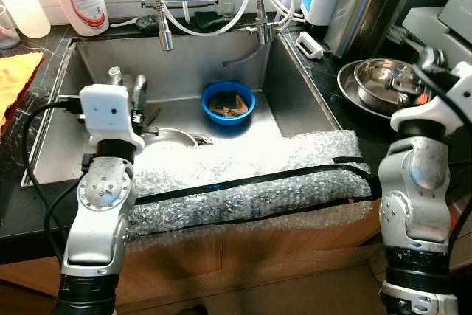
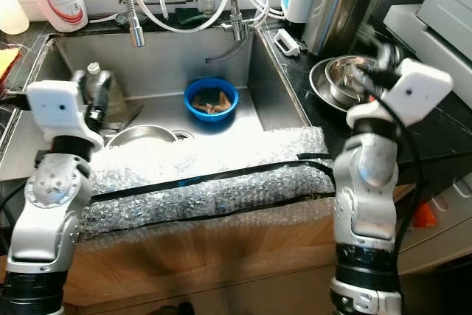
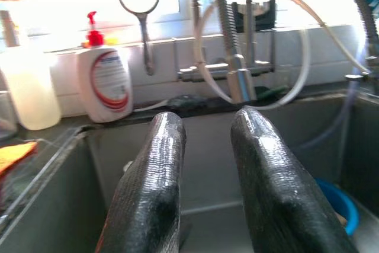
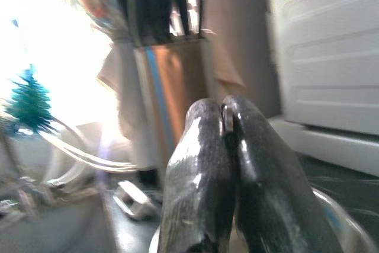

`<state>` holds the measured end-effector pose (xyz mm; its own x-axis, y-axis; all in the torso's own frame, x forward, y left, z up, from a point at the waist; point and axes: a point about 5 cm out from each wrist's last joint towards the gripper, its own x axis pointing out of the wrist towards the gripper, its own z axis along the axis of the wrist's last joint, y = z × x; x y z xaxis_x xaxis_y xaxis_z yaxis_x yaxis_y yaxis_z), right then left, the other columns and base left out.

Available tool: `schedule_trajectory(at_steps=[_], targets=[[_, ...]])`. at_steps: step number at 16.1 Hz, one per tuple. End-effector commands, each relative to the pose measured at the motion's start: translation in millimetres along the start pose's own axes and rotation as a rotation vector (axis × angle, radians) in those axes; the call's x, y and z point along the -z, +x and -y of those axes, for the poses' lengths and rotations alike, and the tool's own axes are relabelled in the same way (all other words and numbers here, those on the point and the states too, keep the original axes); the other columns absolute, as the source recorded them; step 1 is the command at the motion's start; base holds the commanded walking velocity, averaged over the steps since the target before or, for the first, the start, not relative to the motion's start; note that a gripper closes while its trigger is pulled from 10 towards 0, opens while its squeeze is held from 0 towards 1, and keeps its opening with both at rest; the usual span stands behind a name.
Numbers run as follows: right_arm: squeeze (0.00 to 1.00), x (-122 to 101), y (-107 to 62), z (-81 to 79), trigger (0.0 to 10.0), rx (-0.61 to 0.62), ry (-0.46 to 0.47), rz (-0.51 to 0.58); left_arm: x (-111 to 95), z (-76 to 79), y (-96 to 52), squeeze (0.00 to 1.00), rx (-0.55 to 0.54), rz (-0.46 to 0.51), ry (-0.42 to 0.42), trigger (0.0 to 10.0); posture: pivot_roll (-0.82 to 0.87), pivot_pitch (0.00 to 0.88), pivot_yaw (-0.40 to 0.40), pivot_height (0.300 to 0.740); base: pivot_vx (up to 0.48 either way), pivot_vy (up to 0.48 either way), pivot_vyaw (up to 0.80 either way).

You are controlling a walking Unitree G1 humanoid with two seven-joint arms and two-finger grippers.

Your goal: Kitchen organization

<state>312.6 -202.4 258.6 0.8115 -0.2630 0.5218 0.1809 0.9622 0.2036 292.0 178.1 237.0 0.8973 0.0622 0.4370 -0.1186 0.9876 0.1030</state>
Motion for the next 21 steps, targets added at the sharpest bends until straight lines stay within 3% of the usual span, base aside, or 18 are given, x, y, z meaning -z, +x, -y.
schedule_trajectory(at_steps=[1, 3, 4, 6, 8, 9, 13, 18, 21], targets=[[0.0, -13.7, 1.5, -11.1, 10.0, -0.061, 0.063, 0.057, -10.9, -1.8, 3.2, 0.0, -0.016, 0.051, 0.015, 10.0, 0.07, 0.127, -0.05, 0.74, 0.0, 0.0, 0.0], [0.0, -12.5, 1.2, -17.9, 10.0, -0.094, 0.218, 0.013, -11.9, -3.2, 4.1, 0.0, -0.023, 0.049, -0.006, 10.0, 0.07, 0.129, -0.049, 0.74, 0.0, 0.0, 0.0], [0.0, -7.9, -0.9, -23.3, 10.0, -0.148, 0.332, -0.039, -11.0, -3.3, 4.4, 0.0, -0.021, 0.036, -0.05, 10.0, 0.06, 0.129, -0.049, 0.74, 0.0, 0.0, 0.0], [0.0, 2.0, -10.7, -29.4, 10.0, -0.232, 0.467, -0.125, -11.2, -4.8, 6.0, 0.0, -0.034, 0.023, -0.137, 10.0, 0.07, 0.132, -0.049, 0.74, 0.0, 0.0, 0.0], [0.0, 9.8, -17.4, -28.4, 10.0, -0.243, 0.51, -0.167, -10.1, -6.0, 6.7, 0.0, -0.033, 0.001, -0.237, 10.0, 0.07, 0.135, -0.045, 0.74, 0.0, 0.0, 0.0], [0.0, 15.5, -25.0, -26.1, 10.0, -0.262, 0.61, -0.202, -7.1, -4.6, 6.7, 0.0, -0.019, -0.035, -0.357, 10.0, 0.07, 0.136, -0.046, 0.74, 0.0, 0.0, 0.0], [0.0, 17.2, -40.3, -25.5, 10.0, -0.357, 0.805, -0.23, -10.3, 3.2, 5.5, 0.0, 0.065, -0.051, -0.613, 10.0, 0.07, 0.142, -0.046, 0.74, 0.0, 0.0, 0.0], [0.0, 22.2, -64.8, -28.5, 10.0, -0.429, 1.048, -0.272, -14.3, 29.5, -3.5, 0.0, 0.26, -0.115, -0.829, 10.0, 0.07, 0.148, -0.046, 0.74, 0.0, 0.0, 0.0], [0.0, 24.9, -76.5, -32.5, 10.0, -0.463, 1.104, -0.295, -15.9, 36.2, -6.1, 0.0, 0.295, -0.131, -0.944, 10.0, 0.07, 0.149, -0.045, 0.74, 0.0, 0.0, 0.0]])
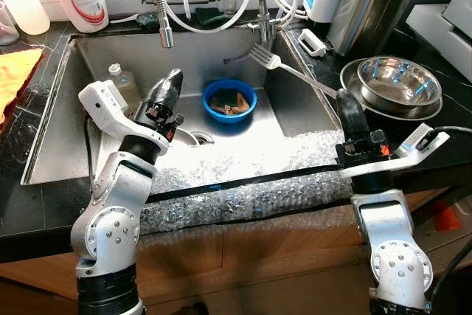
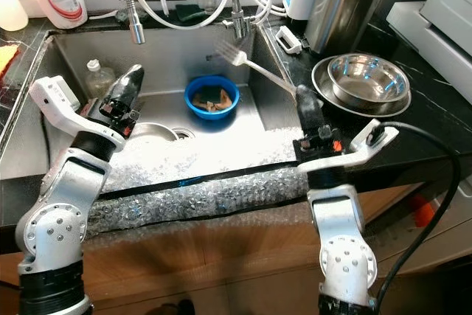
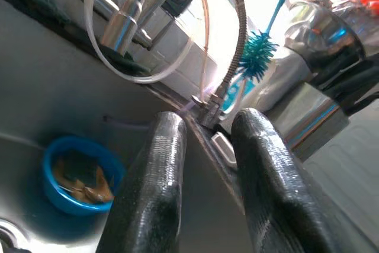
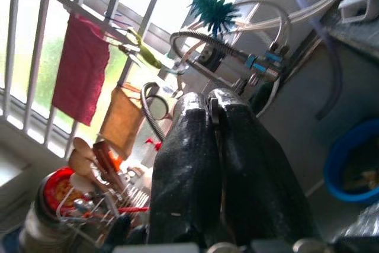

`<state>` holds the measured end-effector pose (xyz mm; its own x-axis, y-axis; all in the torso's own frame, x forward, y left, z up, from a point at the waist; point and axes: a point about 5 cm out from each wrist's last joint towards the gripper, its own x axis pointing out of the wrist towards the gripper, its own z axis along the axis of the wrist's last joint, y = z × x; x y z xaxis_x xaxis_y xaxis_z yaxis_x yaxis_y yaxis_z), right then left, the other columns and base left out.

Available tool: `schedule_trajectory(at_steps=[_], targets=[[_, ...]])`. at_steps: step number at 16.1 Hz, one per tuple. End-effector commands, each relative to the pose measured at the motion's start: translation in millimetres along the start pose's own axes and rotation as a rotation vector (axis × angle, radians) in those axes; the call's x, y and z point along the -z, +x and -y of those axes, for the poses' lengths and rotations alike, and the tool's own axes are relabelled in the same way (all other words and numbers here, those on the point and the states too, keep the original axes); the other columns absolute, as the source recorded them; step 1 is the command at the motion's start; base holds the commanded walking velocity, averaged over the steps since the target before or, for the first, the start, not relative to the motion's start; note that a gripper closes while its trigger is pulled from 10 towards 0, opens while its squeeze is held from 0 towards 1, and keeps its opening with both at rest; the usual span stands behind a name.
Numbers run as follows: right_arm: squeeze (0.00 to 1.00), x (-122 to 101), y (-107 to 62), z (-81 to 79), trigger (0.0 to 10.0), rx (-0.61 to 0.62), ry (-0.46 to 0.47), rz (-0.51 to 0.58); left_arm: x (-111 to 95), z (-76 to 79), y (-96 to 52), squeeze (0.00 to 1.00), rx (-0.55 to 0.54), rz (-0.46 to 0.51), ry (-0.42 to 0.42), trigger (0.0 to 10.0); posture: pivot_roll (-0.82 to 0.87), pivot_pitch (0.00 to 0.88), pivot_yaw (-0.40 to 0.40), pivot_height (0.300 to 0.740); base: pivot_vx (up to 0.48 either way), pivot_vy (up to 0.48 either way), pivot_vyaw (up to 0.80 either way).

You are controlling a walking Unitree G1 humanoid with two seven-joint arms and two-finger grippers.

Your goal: Kitchen organization

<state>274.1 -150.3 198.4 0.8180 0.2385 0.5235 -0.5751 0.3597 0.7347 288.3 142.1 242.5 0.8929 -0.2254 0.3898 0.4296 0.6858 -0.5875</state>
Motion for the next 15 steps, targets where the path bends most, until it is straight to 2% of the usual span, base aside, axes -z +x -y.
schedule_trajectory(at_steps=[1, 2, 6, 11, 15], targets=[[0.0, 0.2, -0.9, -7.7, 10.0, -0.044, 0.018, 0.0, 3.2, 9.3, -3.4, 0.0, 0.059, -0.033, -0.036, 10.0, 0.07, 0.148, -0.045, 0.74, 0.0, 0.0, 0.0], [0.0, 3.8, -3.1, -7.4, 10.0, -0.057, 0.033, -0.013, 9.9, 14.7, -5.9, 0.0, 0.106, -0.085, -0.054, 10.0, 0.07, 0.147, -0.045, 0.74, 0.0, 0.0, 0.0], [0.0, 9.5, -8.2, -11.8, 10.0, -0.111, 0.102, -0.026, 21.9, 25.4, -9.0, 0.0, 0.16, -0.164, -0.114, 10.0, 0.08, 0.142, -0.042, 0.74, 0.0, 0.0, 0.0], [0.0, 22.6, -11.2, -16.6, 10.0, -0.149, 0.116, -0.087, 23.5, 36.4, -7.5, 0.0, 0.198, -0.146, -0.181, 10.0, 0.07, 0.124, -0.041, 0.74, 0.0, 0.0, 0.0], [0.0, 26.0, -11.7, -18.7, 10.0, -0.165, 0.137, -0.1, 22.3, 41.5, -7.4, 0.0, 0.224, -0.149, -0.195, 10.0, 0.07, 0.114, -0.043, 0.74, 0.0, 0.0, 0.0]])
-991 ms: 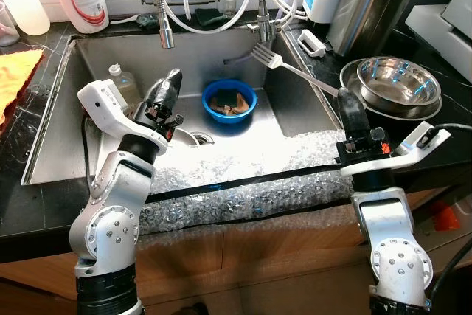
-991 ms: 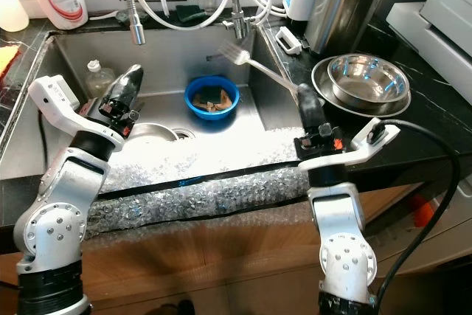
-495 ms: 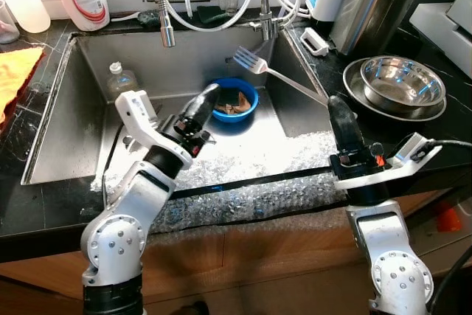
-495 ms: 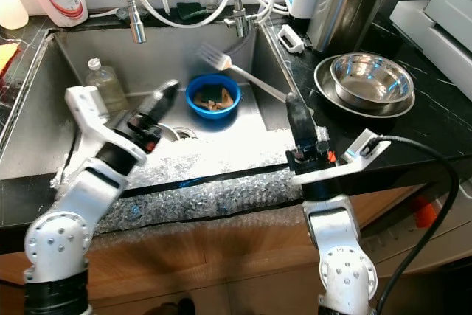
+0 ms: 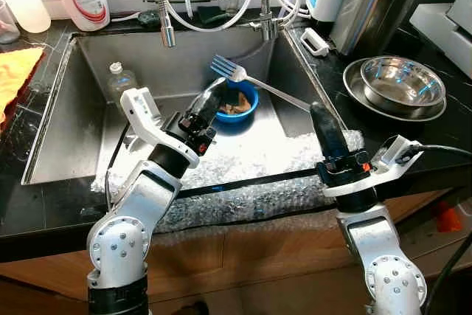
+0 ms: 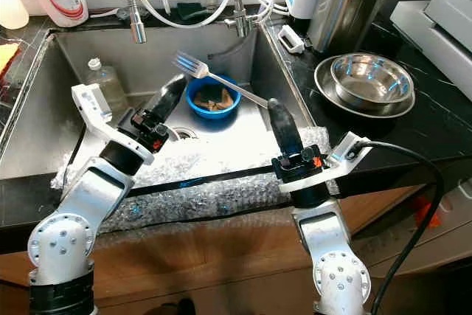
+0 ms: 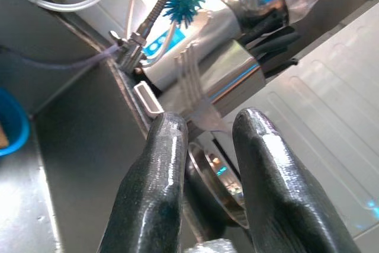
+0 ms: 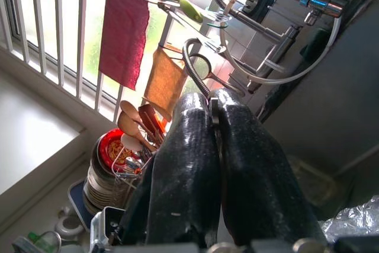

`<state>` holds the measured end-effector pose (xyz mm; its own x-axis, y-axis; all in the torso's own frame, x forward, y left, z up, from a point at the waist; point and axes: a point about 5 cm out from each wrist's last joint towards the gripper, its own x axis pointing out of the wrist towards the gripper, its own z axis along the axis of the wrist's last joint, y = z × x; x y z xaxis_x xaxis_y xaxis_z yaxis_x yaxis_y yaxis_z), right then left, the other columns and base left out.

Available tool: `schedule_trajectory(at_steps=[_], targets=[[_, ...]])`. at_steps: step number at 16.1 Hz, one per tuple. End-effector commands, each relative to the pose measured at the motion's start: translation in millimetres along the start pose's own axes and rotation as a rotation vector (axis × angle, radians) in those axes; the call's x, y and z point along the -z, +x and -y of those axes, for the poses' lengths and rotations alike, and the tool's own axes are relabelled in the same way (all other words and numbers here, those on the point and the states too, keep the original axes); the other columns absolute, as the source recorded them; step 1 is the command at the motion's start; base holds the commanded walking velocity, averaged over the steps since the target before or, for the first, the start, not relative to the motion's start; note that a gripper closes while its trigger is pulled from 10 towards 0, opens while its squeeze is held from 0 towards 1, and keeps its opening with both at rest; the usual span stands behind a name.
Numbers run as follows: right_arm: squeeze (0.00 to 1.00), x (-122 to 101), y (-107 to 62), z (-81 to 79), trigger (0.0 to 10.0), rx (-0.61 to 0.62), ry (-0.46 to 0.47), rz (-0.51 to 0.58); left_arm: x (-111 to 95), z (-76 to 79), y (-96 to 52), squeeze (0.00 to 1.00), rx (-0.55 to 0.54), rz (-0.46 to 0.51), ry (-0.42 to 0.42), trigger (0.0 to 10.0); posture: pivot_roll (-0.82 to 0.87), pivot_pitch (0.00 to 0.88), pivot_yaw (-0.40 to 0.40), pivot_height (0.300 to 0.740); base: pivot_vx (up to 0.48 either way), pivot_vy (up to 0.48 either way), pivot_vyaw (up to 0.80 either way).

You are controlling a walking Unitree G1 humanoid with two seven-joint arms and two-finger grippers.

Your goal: Kitchen organization

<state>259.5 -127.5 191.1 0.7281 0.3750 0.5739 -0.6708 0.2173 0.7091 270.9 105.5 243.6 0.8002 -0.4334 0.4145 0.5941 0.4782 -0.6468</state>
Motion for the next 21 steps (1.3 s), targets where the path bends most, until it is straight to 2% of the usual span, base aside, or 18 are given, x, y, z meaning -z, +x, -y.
schedule_trajectory(at_steps=[1, 5, 6, 8, 10, 15, 21], targets=[[0.0, 4.2, -0.2, -7.1, 10.0, -0.034, 0.026, 0.007, 1.9, 8.5, 1.1, 0.0, 0.037, -0.019, 0.004, 10.0, 0.07, 0.113, -0.043, 0.74, 0.0, 0.0, 0.0], [0.0, 7.7, -0.6, -9.7, 10.0, -0.045, 0.031, -0.016, 2.1, 7.5, 1.8, 0.0, 0.022, -0.007, 0.019, 10.0, 0.07, 0.117, -0.047, 0.74, 0.0, 0.0, 0.0], [0.0, 8.1, -0.3, -10.0, 10.0, -0.046, 0.029, -0.021, 2.3, 7.1, 1.7, 1.0, 0.023, -0.005, 0.025, 10.0, 0.07, 0.122, -0.047, 0.74, 0.0, 0.0, 0.0], [0.0, 7.6, 0.5, -10.7, 10.0, -0.051, 0.028, -0.025, 2.4, 7.1, 0.9, 1.0, 0.02, -0.013, 0.045, 10.0, 0.07, 0.127, -0.049, 0.74, 0.0, 0.0, 0.0], [0.0, 7.0, 0.9, -12.0, 10.0, -0.058, 0.031, -0.031, -0.6, 4.9, 2.2, 0.0, -0.009, 0.016, 0.06, 10.0, 0.07, 0.13, -0.051, 0.74, 0.0, 0.0, 0.0], [0.0, 9.2, -0.1, -14.4, 10.0, -0.065, 0.047, -0.052, -9.3, -2.5, 4.2, 0.0, -0.073, 0.08, 0.091, 10.0, 0.07, 0.136, -0.052, 0.74, 0.0, 0.0, 0.0], [0.0, 14.9, -1.5, -13.6, 10.0, -0.056, 0.057, -0.107, -12.9, -5.1, 2.9, 0.0, -0.088, 0.118, 0.08, 10.0, 0.06, 0.143, -0.055, 0.74, 0.0, 0.0, 0.0]])
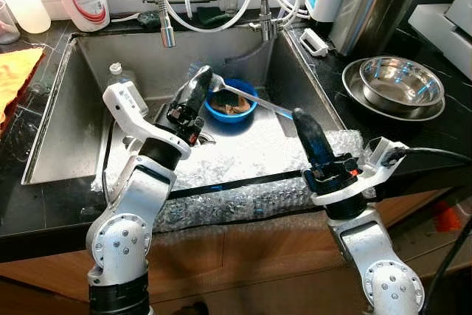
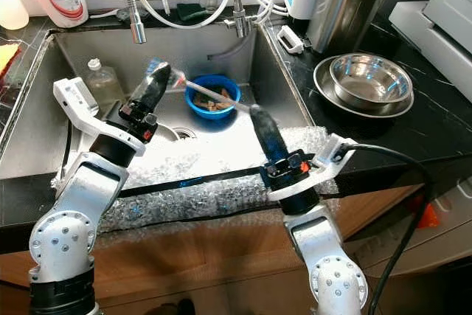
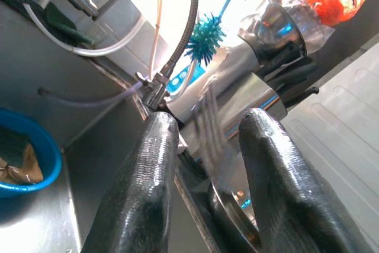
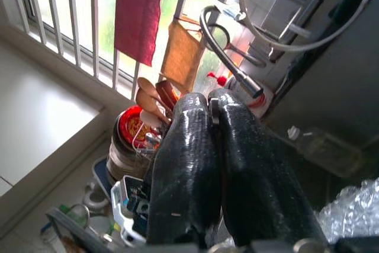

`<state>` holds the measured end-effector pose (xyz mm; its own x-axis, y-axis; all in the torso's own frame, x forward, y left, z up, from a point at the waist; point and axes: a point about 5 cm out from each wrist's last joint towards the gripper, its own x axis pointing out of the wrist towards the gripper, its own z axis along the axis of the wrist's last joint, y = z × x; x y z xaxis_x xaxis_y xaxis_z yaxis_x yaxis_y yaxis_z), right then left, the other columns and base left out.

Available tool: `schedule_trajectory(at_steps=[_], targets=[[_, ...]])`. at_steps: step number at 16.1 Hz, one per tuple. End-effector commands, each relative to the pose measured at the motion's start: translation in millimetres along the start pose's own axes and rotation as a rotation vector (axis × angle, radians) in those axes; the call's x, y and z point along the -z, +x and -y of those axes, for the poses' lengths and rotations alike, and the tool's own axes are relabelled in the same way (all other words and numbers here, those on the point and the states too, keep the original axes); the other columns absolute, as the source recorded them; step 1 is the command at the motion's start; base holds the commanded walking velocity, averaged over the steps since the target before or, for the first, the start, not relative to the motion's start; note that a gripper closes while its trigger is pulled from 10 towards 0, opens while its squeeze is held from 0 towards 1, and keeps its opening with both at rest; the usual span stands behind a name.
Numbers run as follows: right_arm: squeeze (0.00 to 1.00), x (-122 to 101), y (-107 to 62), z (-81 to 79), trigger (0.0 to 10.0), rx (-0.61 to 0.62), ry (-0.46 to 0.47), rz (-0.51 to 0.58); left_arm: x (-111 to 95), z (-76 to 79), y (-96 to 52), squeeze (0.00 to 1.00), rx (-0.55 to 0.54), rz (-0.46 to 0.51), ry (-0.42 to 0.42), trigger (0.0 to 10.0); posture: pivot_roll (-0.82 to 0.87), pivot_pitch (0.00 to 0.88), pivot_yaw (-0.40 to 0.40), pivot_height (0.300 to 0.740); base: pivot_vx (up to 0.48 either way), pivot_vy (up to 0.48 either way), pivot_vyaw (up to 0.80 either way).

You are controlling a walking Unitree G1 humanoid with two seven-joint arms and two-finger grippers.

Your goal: Kitchen organization

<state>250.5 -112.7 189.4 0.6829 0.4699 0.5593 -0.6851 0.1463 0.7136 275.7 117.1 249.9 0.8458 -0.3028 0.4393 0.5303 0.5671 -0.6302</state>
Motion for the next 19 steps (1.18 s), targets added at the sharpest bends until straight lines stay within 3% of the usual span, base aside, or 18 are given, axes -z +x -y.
schedule_trajectory(at_steps=[1, 6, 7, 8, 19], targets=[[0.0, 1.8, -0.1, -4.8, 10.0, -0.013, -0.008, -0.022, 1.1, -0.1, 1.4, 0.0, -0.005, 0.0, 0.0, 10.0, 0.06, 0.142, -0.056, 0.74, 0.0, 0.0, 0.0], [0.0, 5.5, -0.5, -4.9, 10.0, -0.015, 0.002, -0.045, 0.6, -0.8, 0.7, 0.0, -0.006, 0.007, -0.01, 10.0, 0.06, 0.145, -0.056, 0.74, 0.0, 0.0, 0.0], [0.0, 5.4, -0.3, -5.1, 10.0, -0.017, 0.003, -0.044, 0.5, -0.8, 0.9, 0.0, -0.006, 0.009, -0.011, 3.8, 0.06, 0.145, -0.057, 0.74, 0.0, 0.0, 0.0], [0.0, 5.4, -0.3, -5.1, 10.0, -0.017, 0.003, -0.044, 0.2, -0.6, 1.1, 0.0, -0.003, 0.014, -0.015, 0.0, 0.07, 0.145, -0.057, 0.74, 0.0, 0.0, 0.0], [0.0, 8.3, -1.4, -6.2, 10.0, -0.024, 0.004, -0.061, -0.9, -0.1, 1.3, 0.0, 0.001, 0.031, -0.034, 0.0, 0.07, 0.146, -0.058, 0.74, 0.0, 0.0, 0.0]])
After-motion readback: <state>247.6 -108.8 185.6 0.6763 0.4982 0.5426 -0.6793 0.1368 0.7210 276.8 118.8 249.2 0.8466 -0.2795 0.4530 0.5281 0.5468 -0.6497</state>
